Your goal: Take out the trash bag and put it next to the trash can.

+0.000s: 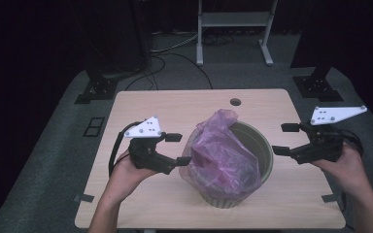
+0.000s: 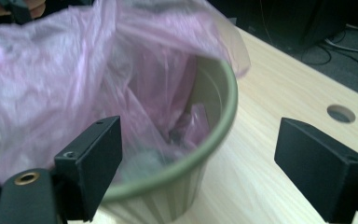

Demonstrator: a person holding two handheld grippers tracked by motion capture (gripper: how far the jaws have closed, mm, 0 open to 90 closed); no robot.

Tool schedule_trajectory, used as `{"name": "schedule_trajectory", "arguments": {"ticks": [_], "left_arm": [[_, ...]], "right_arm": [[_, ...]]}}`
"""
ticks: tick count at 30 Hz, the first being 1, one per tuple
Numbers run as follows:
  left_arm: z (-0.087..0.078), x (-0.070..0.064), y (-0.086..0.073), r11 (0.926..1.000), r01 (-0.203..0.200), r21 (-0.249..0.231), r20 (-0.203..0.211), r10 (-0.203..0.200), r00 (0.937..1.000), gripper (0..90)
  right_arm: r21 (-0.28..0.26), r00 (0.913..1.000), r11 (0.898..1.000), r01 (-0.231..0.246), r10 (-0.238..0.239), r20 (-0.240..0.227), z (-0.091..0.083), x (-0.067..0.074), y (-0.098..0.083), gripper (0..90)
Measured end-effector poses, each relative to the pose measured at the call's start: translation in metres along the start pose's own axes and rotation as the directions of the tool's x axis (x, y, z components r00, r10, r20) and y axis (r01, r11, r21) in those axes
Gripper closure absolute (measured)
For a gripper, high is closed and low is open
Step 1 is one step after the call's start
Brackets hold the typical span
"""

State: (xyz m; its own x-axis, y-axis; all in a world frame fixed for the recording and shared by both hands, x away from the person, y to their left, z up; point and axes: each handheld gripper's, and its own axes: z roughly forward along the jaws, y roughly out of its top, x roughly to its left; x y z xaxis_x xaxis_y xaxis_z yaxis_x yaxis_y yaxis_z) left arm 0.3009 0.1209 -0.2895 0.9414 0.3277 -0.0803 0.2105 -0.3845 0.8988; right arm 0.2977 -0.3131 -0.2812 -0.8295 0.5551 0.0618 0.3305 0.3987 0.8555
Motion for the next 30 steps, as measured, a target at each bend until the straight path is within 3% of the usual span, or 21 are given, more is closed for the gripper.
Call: {"name": "schedule_trajectory", "arguments": {"ticks": [10, 13, 16, 19, 21, 30], "left_arm": [[0.023, 0.008, 0.009, 1.0000, 0.006, 0.005, 0.050, -0.006, 0.9987, 26.9], [0.026, 0.010, 0.010, 1.0000, 0.006, 0.002, 0.076, -0.006, 0.9971, 41.3], [0.027, 0.011, 0.010, 1.0000, 0.002, 0.000, 0.094, -0.002, 0.9956, 63.5], [0.023, 0.009, 0.009, 1.0000, 0.001, 0.006, 0.098, -0.001, 0.9952, 81.4], [0.017, 0.009, 0.008, 1.0000, -0.004, 0.007, 0.093, 0.004, 0.9957, 86.7], [-0.014, 0.010, -0.006, 0.9992, 0.031, 0.023, 0.066, -0.033, 0.9973, 89.4]], "right_arm": [[0.009, 0.9998, 1.000, -0.009, 0.009, -0.021, -0.008, -0.007, -0.041, 12.7], [0.015, 0.9992, 1.000, 0.001, 0.000, -0.040, -0.003, -0.007, -0.051, 10.9], [0.031, 0.9983, 0.999, 0.021, -0.019, -0.056, 0.006, -0.005, -0.057, 10.7], [0.043, 0.9964, 0.998, 0.045, -0.041, -0.074, 0.015, -0.002, -0.060, 10.3], [0.043, 0.9953, 0.998, 0.056, -0.052, -0.082, 0.019, 0.000, -0.060, 10.3], [0.038, 0.9921, 0.997, 0.071, -0.067, -0.106, 0.026, 0.003, -0.061, 10.2]]}}
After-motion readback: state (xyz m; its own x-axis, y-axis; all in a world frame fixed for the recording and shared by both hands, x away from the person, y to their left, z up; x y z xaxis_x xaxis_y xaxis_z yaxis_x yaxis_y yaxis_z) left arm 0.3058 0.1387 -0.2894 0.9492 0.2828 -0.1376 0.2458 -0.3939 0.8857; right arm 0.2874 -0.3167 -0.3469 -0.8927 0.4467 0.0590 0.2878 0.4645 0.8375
